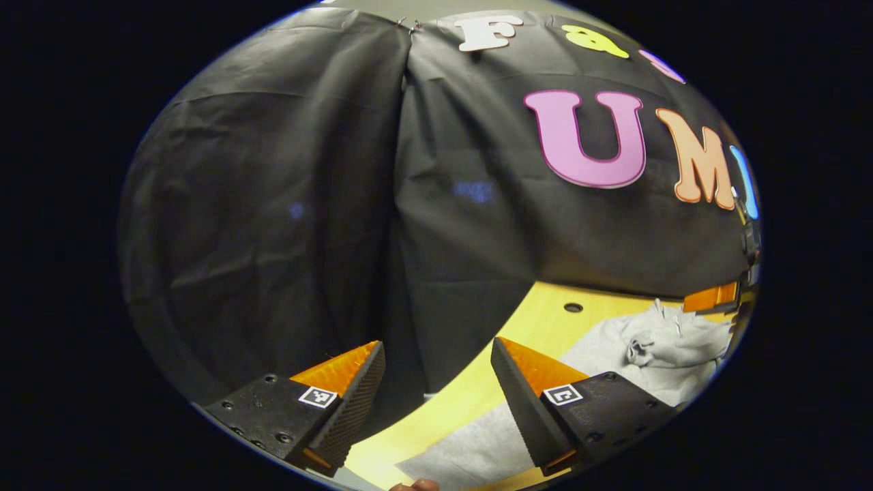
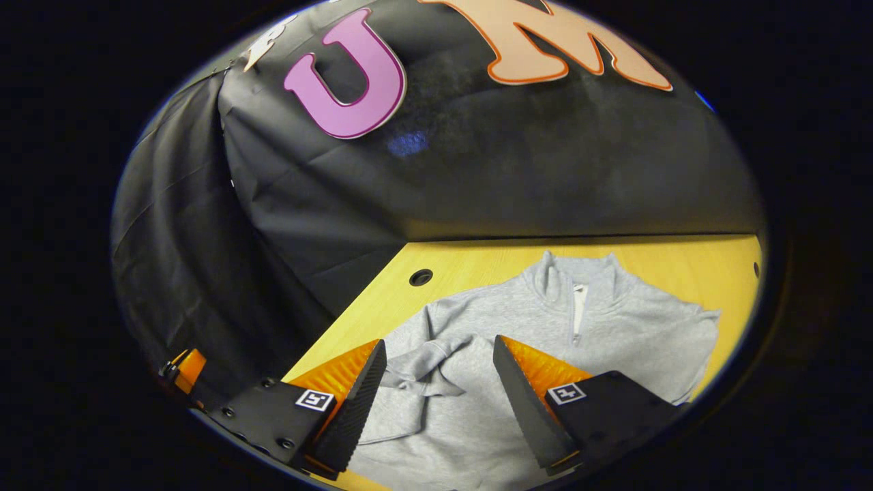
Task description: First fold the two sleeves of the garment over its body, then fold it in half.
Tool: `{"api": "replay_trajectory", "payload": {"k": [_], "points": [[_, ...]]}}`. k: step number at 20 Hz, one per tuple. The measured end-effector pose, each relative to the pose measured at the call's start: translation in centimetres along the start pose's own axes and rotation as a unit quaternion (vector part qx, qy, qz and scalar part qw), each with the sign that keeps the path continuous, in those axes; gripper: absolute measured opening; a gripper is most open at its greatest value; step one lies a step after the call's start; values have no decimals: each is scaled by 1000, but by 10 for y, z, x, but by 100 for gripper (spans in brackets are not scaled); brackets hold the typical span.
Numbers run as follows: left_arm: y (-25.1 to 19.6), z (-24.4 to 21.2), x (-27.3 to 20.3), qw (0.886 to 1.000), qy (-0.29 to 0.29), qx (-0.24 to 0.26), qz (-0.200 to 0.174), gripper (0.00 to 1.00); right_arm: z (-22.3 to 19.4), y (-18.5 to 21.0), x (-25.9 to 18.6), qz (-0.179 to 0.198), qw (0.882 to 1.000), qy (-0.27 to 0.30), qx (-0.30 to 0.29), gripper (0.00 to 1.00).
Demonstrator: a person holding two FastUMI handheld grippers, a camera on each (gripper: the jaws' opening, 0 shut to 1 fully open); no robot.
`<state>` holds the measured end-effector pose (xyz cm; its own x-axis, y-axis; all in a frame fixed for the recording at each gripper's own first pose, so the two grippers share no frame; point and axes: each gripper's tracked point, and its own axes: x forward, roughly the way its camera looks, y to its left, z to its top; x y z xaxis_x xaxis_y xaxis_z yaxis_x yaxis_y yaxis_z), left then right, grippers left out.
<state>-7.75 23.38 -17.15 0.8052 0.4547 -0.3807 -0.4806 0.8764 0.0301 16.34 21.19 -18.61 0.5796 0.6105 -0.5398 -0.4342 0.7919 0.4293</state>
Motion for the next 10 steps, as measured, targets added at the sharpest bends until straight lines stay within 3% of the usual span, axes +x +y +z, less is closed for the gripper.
{"api": "replay_trajectory", "payload": {"k": [5, 10], "points": [[-2, -59, -7, 997, 76, -9, -14, 94, 0, -17, -39, -14, 999, -9, -30, 97], [-2, -115, -17, 991, 136, -7, -11, 94, -4, -36, -61, -27, 999, -9, -18, 98]]}}
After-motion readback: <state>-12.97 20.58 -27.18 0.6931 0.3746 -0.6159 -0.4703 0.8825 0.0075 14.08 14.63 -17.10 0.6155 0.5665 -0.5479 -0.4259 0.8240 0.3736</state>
